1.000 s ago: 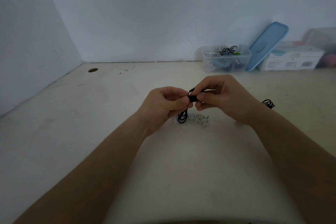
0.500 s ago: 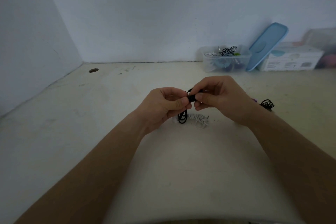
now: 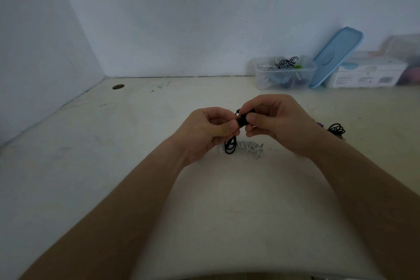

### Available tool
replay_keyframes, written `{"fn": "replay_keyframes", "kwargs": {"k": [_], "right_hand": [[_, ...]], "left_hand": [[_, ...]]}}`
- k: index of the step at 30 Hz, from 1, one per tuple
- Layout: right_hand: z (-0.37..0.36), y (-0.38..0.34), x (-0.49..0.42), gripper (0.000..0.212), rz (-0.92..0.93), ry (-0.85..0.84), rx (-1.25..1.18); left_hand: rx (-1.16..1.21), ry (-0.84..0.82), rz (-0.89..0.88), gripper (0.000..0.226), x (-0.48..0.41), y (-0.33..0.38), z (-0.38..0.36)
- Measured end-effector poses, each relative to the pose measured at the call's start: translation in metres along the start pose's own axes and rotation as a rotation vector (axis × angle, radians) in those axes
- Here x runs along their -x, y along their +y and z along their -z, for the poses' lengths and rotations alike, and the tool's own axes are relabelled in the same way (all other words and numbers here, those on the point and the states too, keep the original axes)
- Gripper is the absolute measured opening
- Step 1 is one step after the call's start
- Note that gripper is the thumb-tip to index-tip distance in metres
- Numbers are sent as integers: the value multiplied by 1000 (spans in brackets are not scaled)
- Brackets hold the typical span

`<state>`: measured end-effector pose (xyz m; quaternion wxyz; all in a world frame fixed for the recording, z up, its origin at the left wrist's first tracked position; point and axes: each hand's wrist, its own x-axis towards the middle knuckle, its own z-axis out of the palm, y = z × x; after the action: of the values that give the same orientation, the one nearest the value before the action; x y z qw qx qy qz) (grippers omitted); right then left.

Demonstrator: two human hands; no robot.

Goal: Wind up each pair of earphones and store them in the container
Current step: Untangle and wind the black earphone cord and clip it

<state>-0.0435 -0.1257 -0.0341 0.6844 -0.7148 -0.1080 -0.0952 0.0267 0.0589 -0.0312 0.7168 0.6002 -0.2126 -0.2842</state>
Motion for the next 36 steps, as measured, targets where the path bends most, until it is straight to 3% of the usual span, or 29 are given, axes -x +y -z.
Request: {"fn": "replay_keyframes", "kwargs": {"k": [36], "right_hand": [[-5,-2,-1,16,21,77,94]], "left_hand": [[-150,61,-63,14,1,3,3]]}}
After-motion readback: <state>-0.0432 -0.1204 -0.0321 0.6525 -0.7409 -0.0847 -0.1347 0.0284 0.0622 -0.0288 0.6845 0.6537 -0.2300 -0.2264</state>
